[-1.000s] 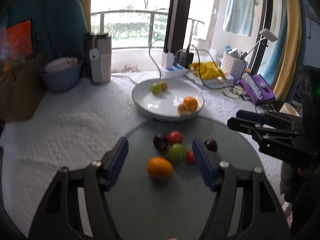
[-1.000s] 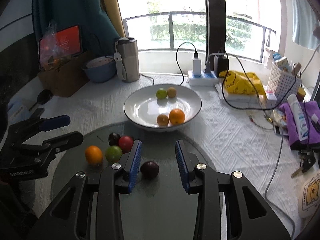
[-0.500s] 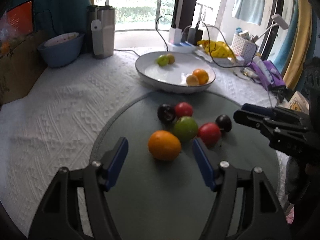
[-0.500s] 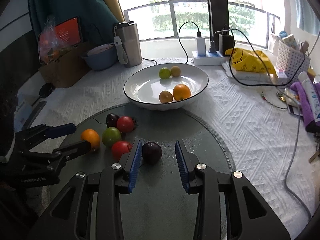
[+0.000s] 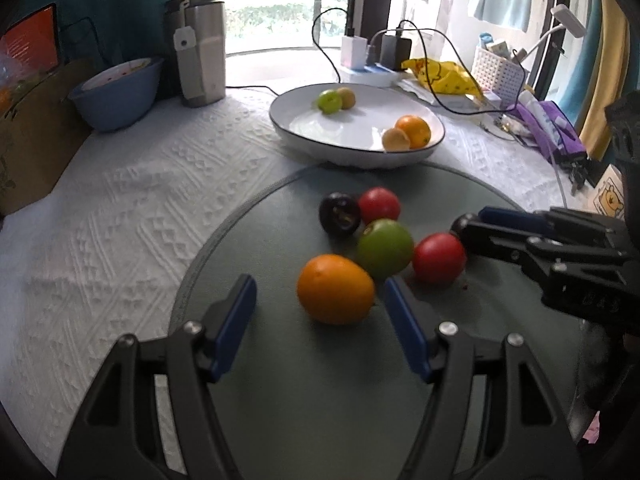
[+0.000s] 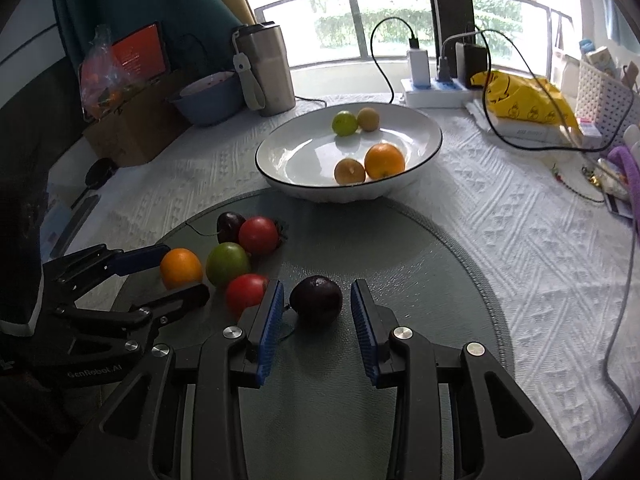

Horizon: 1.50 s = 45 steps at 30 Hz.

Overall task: Organize fruits
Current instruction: 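Grasp the dark plum with the right gripper while the left grasps the large orange, then carry the plum and orange to the bowl and release them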

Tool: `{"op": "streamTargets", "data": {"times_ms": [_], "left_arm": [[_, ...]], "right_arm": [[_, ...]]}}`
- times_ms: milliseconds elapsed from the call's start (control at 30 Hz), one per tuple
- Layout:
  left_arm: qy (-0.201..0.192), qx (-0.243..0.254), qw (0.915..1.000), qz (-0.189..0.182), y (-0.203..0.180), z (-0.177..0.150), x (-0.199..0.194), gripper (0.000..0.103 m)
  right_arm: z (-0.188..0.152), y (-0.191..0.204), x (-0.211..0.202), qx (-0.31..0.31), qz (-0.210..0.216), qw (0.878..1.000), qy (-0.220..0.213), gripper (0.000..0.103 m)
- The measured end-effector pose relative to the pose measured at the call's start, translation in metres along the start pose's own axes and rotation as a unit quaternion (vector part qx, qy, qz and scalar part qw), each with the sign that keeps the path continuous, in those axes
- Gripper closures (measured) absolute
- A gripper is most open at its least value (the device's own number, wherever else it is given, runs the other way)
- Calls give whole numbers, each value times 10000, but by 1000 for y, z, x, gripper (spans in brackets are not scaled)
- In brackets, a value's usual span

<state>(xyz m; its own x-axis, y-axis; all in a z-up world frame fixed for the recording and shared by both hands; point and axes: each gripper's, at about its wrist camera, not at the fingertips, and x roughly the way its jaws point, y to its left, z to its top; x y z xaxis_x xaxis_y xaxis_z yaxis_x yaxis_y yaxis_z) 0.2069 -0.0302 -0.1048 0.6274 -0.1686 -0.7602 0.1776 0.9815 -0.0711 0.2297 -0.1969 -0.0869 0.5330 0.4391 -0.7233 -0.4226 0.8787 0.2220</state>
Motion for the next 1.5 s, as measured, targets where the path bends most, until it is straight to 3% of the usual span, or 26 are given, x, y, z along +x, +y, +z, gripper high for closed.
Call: {"op": "streamTargets", "data": {"times_ms": [67, 133, 333, 900, 1500], "left_arm": [[-22, 48, 10000, -20, -1, 0, -1, 36], [-1, 96, 10000, -24, -3, 0, 0, 49], [4, 105, 9999, -43, -4, 0, 1, 62], [-213, -18, 9996, -156, 0, 0, -22, 63], [-784, 114, 9967, -182, 2, 37, -59, 63]], "right_arm": [[1, -2, 1, 47, 51, 10000, 16, 66], [1, -4, 3, 100, 83, 9999, 68, 66], [0, -2, 5, 46, 112, 9998, 152, 72], [6, -6, -24, -36, -155, 9997, -172, 72], [39, -8, -62, -241, -379, 9968, -659, 72]]}}
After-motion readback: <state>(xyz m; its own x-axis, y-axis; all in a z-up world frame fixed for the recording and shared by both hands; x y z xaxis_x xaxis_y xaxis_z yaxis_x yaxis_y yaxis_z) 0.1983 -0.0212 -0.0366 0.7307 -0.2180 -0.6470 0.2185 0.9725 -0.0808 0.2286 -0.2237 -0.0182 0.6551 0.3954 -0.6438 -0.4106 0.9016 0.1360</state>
